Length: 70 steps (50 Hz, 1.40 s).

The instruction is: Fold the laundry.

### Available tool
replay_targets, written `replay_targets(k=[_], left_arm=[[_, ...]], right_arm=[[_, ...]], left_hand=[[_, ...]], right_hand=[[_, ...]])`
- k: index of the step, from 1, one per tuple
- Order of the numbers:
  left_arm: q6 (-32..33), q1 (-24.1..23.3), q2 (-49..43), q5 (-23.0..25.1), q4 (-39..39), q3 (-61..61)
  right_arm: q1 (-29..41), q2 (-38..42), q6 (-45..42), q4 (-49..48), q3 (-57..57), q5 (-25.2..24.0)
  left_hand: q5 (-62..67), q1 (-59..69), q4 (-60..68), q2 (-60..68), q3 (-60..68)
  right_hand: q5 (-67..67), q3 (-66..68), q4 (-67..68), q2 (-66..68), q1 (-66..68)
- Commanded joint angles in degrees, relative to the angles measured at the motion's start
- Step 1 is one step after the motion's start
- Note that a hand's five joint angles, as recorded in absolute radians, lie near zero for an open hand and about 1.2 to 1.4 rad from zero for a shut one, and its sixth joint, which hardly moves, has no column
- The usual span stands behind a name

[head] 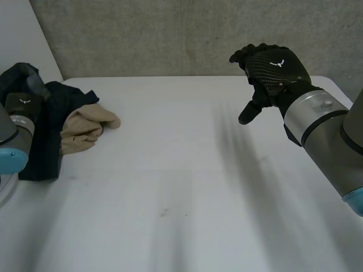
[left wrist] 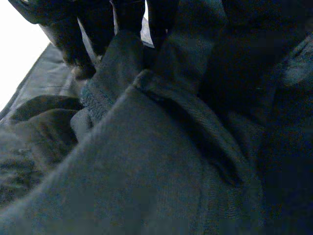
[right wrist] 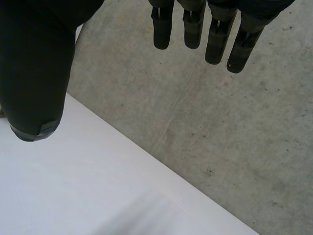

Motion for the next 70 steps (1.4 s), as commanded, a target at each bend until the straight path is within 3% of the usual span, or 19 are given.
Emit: replay_targets(k=[1, 6, 11, 15, 21, 23, 26, 27, 31, 35, 44, 54, 61, 70], left_arm=[[-1.4, -4.3, 7.5, -5.0, -0.2, -1.8], [-5.3, -11.2, 20.0, -4.9, 0.0, -8.0], [-12.4, -21.4, 32.2, -4.6, -0.2, -13.4], [-16.5, -29.2, 36.2, -3.1, -0.2, -18.2], [-18.4, -41.0, 34.5, 0.4, -0.4, -23.6], [-18.4, -45.0, 31.9, 1.9, -0.4, -25.1], [-17.4, -47.5, 30.8, 3.0, -0.7, -26.1], [-17.3, -47.6, 30.8, 3.1, -0.5, -26.2], [-17.5, -44.5, 32.6, 2.5, -0.6, -25.9], [-17.8, -37.3, 36.7, 2.6, -0.6, -26.4], [-17.4, -25.9, 41.0, 2.8, -0.7, -29.1], [-16.3, -13.9, 37.4, 3.5, -2.0, -29.7], [-9.8, -9.4, 30.9, 3.5, -7.4, -28.8], [-8.2, -9.3, 24.7, 3.5, -11.7, -27.3]], right_arm=[[-0.4, -0.2, -2.2, 0.2, 0.0, 0.2], [-1.4, -0.3, -3.6, 0.1, -0.2, 0.3], [-2.6, -0.5, -3.6, 0.1, -0.5, 0.4], [-4.0, -1.2, -3.6, 0.2, -1.1, 0.6], [-5.8, -2.8, -3.6, 0.3, -1.5, 0.7], [-6.4, -2.9, -3.5, 0.3, -1.5, 0.7], [-6.6, -2.9, -3.6, 0.4, -1.5, 0.5], [-6.6, -2.9, -3.6, 0.4, -1.5, 0.5], [-6.5, -2.8, -3.7, 0.6, -1.5, 0.3], [-6.2, -2.8, -3.8, 1.6, -1.6, -0.3], [-5.5, -0.7, -8.4, 9.6, -2.1, -4.5], [5.5, 5.8, -10.8, 11.9, -1.9, -5.9], [7.5, 13.0, -3.3, 5.2, -7.3, -1.3], [8.4, 23.9, -1.5, 4.7, -18.1, -0.1]], left_hand=[[19.3, 23.7, 14.2, 16.2, 16.7], [19.3, 23.7, 14.2, 16.2, 16.7], [19.3, 23.7, 14.2, 16.2, 16.7], [19.3, 23.7, 14.2, 16.2, 16.7], [19.3, 23.7, 14.2, 16.2, 16.7], [-0.9, 3.4, -6.1, -4.0, -3.5], [-50.7, -46.3, -55.8, -53.8, -53.3], [-50.7, -46.3, -55.8, -53.8, -53.3], [-50.7, -46.3, -55.8, -53.8, -53.3], [-50.7, -46.3, -55.8, -53.8, -53.3], [-50.7, -46.3, -55.8, -53.8, -53.3], [-47.4, -43.1, -52.6, -50.5, -50.0], [-46.9, -42.6, -52.1, -50.0, -49.5], [-43.6, -39.2, -48.8, -46.7, -46.2]], right_hand=[[-3.4, -2.1, -3.2, -2.2, -1.0], [-3.4, -2.1, -3.2, -2.2, -1.0], [-3.4, -2.1, -3.2, -2.2, -1.0], [-3.4, -2.1, -3.2, -2.2, -1.0], [-3.4, -2.1, -3.2, -2.2, -1.0], [-3.4, -2.1, -3.2, -2.2, -1.0], [-3.4, -2.1, -3.2, -2.2, -1.0], [-3.4, -2.1, -3.2, -2.2, -1.0], [-3.4, -2.1, -3.2, -2.2, -1.0], [-3.4, -2.1, -3.2, -2.2, -1.0], [-3.4, -2.1, -3.2, -2.2, -1.0], [-3.4, -2.1, -3.2, -2.2, -1.0], [-3.4, -2.1, -3.2, -2.2, -1.0], [-3.4, -2.1, -3.2, -2.2, -1.0]])
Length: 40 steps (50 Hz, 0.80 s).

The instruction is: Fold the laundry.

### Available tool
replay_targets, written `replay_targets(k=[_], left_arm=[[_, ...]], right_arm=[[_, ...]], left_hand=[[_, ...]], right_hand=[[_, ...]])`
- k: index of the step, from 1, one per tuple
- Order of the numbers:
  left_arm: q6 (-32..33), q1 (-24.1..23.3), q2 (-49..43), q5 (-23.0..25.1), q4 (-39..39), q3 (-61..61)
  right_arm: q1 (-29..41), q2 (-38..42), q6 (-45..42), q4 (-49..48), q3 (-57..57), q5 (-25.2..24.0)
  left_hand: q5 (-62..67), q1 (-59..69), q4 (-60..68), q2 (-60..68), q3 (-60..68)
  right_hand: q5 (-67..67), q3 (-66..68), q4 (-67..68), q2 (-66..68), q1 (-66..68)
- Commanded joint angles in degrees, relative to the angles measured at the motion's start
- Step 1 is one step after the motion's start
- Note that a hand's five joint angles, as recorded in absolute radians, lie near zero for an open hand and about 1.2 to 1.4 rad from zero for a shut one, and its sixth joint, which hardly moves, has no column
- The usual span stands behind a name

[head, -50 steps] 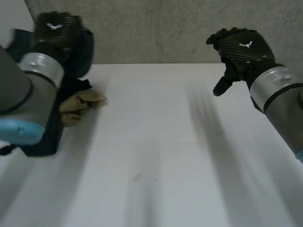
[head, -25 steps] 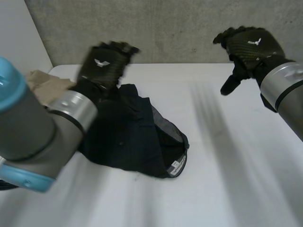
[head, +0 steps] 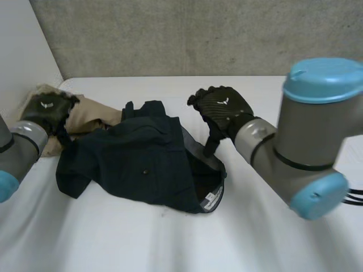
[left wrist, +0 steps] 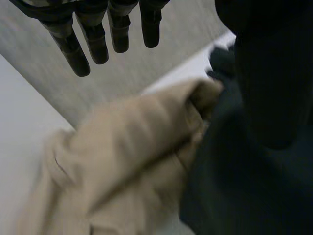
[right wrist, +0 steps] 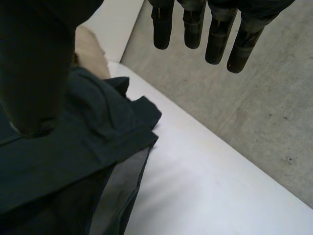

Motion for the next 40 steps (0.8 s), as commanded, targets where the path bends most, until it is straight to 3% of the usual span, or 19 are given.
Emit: replay_targets(k=[1, 3, 6, 7, 10, 15, 23, 29, 40], left_arm=[[1.2, 0.0, -4.9, -0.2, -2.7, 1.3], [1.4, 0.0, -5.8, -0.2, -2.7, 1.8], [1.6, -0.2, -7.2, 0.0, -2.9, 2.9], [1.6, -0.3, -7.7, 0.0, -3.0, 3.1], [1.7, -0.8, -8.4, 0.0, -3.4, 3.3], [1.4, -2.5, -5.5, 0.0, -4.5, 2.5], [1.6, -7.8, 11.8, 0.2, -5.4, -1.8], [1.8, -12.0, 23.1, 0.2, -5.4, -4.7], [1.8, -16.0, 30.1, 0.1, -6.2, -8.1]], right_arm=[[0.1, 8.2, 1.0, 0.6, -8.2, 0.8], [0.1, 8.9, 1.0, 1.0, -8.8, 0.8], [0.2, 9.7, 1.1, 1.2, -9.5, 0.9], [0.2, 10.1, 1.1, 1.2, -10.0, 0.9], [0.1, 11.0, 1.5, 1.4, -11.9, 0.8], [0.1, 11.9, 2.2, 2.8, -15.7, 0.8], [0.1, 15.3, 5.5, 10.7, -24.5, -1.0], [0.3, 19.0, 10.2, 17.4, -30.1, -7.1], [0.9, 25.6, 17.3, 13.2, -34.6, -10.5]], left_hand=[[6.7, 8.4, 7.7, 7.6, 7.2], [10.8, 12.4, 11.7, 11.6, 11.3], [29.6, 31.2, 30.5, 30.4, 30.1], [45.1, 46.7, 46.0, 46.0, 45.6], [67.4, 69.0, 68.3, 68.2, 67.9], [67.4, 69.1, 68.4, 68.3, 68.0], [67.4, 69.1, 68.4, 68.3, 68.0], [67.4, 69.1, 68.4, 68.3, 68.0], [67.4, 69.1, 68.4, 68.3, 68.0]], right_hand=[[-3.4, -2.1, -3.2, -2.2, -1.0], [-3.4, -2.1, -3.2, -2.2, -1.0], [-3.4, -2.1, -3.2, -2.2, -1.0], [-3.4, -2.1, -3.2, -2.2, -1.0], [-3.4, -2.1, -3.2, -2.2, -1.0], [-3.4, -2.1, -3.2, -2.2, -1.0], [-3.4, -2.1, -3.2, -2.2, -1.0], [-3.4, -2.1, -3.2, -2.2, -1.0], [-3.4, -2.1, -3.2, -2.2, -1.0]])
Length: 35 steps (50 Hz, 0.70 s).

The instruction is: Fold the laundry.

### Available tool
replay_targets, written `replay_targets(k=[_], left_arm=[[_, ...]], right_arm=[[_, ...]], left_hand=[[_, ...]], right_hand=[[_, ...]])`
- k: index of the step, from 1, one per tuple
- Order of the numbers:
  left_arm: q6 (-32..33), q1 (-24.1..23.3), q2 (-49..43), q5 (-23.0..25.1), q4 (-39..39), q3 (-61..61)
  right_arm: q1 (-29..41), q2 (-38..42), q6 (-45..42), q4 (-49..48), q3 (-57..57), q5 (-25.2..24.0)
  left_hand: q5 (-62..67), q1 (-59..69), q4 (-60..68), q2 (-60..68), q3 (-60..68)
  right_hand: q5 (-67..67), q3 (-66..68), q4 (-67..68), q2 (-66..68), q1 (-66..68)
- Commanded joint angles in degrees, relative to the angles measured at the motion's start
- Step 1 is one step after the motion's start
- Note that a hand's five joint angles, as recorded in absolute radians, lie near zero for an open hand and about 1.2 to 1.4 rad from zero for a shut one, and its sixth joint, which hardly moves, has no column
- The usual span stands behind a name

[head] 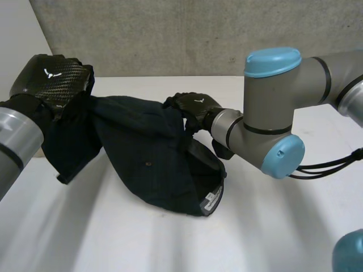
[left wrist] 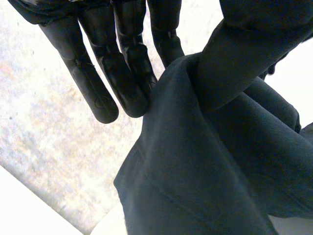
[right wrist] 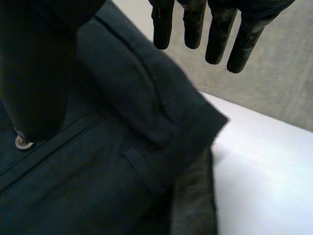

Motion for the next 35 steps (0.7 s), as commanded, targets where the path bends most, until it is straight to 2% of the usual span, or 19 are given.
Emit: replay_targets(k=[1, 13, 14, 15, 16, 17, 23, 27, 31, 35], left_arm=[[0.1, -2.9, 3.7, -0.1, -0.7, -1.8], [0.1, -4.3, 6.4, -0.1, -1.9, -1.6], [0.1, -4.3, 6.5, 0.0, -1.8, -1.6], [0.1, -4.3, 6.5, -0.1, -1.8, -1.6], [0.1, -4.3, 6.5, -0.1, -1.7, -1.6], [0.1, -4.3, 6.5, -0.1, -1.5, -1.6], [0.1, -4.2, 5.6, -0.1, -1.4, -0.5], [1.1, -3.8, 5.0, -0.1, -0.8, 0.7], [4.0, -3.6, 3.3, -0.2, -0.5, 2.0], [7.6, -3.6, 3.0, -0.4, -0.1, 4.0]], right_arm=[[0.8, 5.7, 3.2, -3.6, -4.2, -1.3], [2.8, 12.5, 3.8, -4.3, -9.7, -0.4], [3.1, 12.6, 3.7, -4.3, -9.7, -0.5], [3.1, 12.6, 3.7, -4.3, -9.8, -0.5], [3.1, 12.5, 3.5, -4.3, -9.8, -0.5], [3.2, 12.3, 3.4, -4.3, -9.9, -0.5], [2.3, 8.0, 1.6, -6.0, -9.7, 0.4], [0.6, -1.0, -4.6, -5.7, -8.3, 1.1], [-3.4, -12.7, -19.3, -1.8, -3.7, 0.7], [-5.9, -22.1, -30.0, 2.5, -0.9, 1.5]], left_hand=[[14.5, 14.2, 11.6, 11.7, 11.7], [14.5, 14.2, 11.6, 11.7, 11.7], [14.5, 14.2, 11.6, 11.7, 11.7], [14.5, 14.2, 11.6, 11.7, 11.7], [14.5, 14.2, 11.6, 11.7, 11.7], [14.5, 14.2, 11.6, 11.7, 11.7], [14.5, 14.2, 11.6, 11.7, 11.7], [14.5, 14.2, 11.6, 11.7, 11.7], [14.5, 14.2, 11.6, 11.7, 11.7], [14.5, 14.2, 11.6, 11.7, 11.7]], right_hand=[[-3.4, -2.1, -3.2, -2.2, -1.0], [-3.4, -2.1, -3.2, -2.2, -1.0], [15.0, 16.3, 15.2, 16.2, 17.3], [24.7, 26.0, 24.9, 25.9, 27.0], [59.8, 61.0, 59.9, 61.0, 62.1], [66.6, 67.8, 66.7, 67.8, 68.9], [66.6, 67.9, 66.8, 67.8, 69.0], [66.6, 67.9, 66.8, 67.8, 69.0], [66.6, 67.9, 66.8, 67.8, 69.0], [66.6, 67.9, 66.8, 67.8, 69.0]])
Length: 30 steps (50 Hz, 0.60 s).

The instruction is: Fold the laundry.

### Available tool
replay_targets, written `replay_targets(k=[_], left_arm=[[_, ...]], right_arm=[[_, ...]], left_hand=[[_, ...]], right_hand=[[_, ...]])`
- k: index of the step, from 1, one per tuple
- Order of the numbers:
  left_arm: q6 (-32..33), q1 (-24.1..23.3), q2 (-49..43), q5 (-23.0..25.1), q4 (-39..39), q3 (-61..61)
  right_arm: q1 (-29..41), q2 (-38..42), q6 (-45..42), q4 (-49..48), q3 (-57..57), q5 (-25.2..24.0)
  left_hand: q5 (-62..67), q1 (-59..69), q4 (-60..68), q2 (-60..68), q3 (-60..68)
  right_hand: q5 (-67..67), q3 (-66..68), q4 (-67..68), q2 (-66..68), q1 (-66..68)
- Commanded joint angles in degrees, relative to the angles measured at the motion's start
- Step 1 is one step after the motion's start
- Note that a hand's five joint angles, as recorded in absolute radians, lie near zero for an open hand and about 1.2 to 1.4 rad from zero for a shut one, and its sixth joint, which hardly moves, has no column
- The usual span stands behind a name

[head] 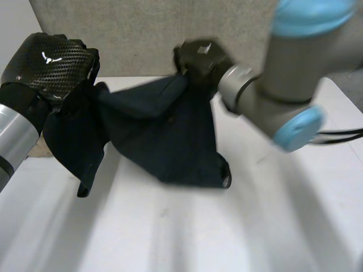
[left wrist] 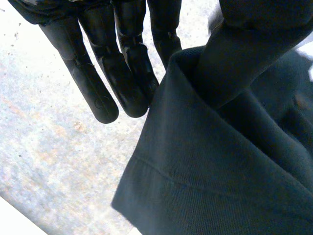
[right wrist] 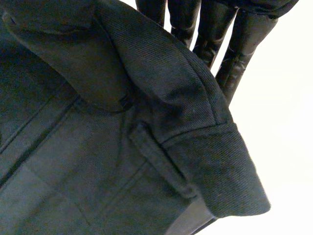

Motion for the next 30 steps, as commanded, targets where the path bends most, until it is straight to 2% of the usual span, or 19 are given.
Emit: replay_targets(k=[1, 9, 14, 20, 25, 30], left_arm=[[4.8, 0.3, -0.9, -0.3, 0.5, 3.1], [4.2, -0.3, 0.4, -0.7, 0.7, 8.3], [0.4, -1.2, 1.0, -0.7, 0.7, 10.7], [-1.4, -2.4, -4.0, -0.2, 0.7, 11.1], [-1.0, -6.0, -17.2, -1.0, 0.6, 16.1], [-0.7, -5.9, -28.9, -1.6, 0.6, 22.9]], right_arm=[[-4.8, -16.8, -19.2, 7.0, 5.5, 0.7], [-9.3, -27.2, -20.9, 13.0, 5.4, 2.4], [-12.4, -32.7, -21.0, 19.0, 6.2, 1.0], [-12.6, -28.6, -22.5, 20.9, 13.4, -1.8], [-12.3, -22.6, -25.1, 20.8, 15.1, -0.8], [-12.2, -15.8, -25.1, 19.3, 12.8, 1.6]], left_hand=[[14.5, 14.2, 11.3, 11.6, 11.7], [14.5, 14.2, 11.3, 11.6, 11.7], [14.5, 14.2, 11.3, 11.6, 11.7], [14.5, 14.2, 11.3, 11.6, 11.7], [14.5, 14.2, 11.3, 11.6, 11.7], [14.5, 14.2, 11.3, 11.6, 11.7]], right_hand=[[14.0, 12.5, 12.2, 13.0, 24.4], [14.0, 12.5, 12.2, 13.0, 24.4], [14.0, 12.5, 12.2, 13.0, 24.4], [14.0, 12.5, 12.2, 13.0, 24.4], [14.0, 12.5, 12.2, 13.0, 24.4], [14.0, 12.5, 12.2, 13.0, 24.4]])
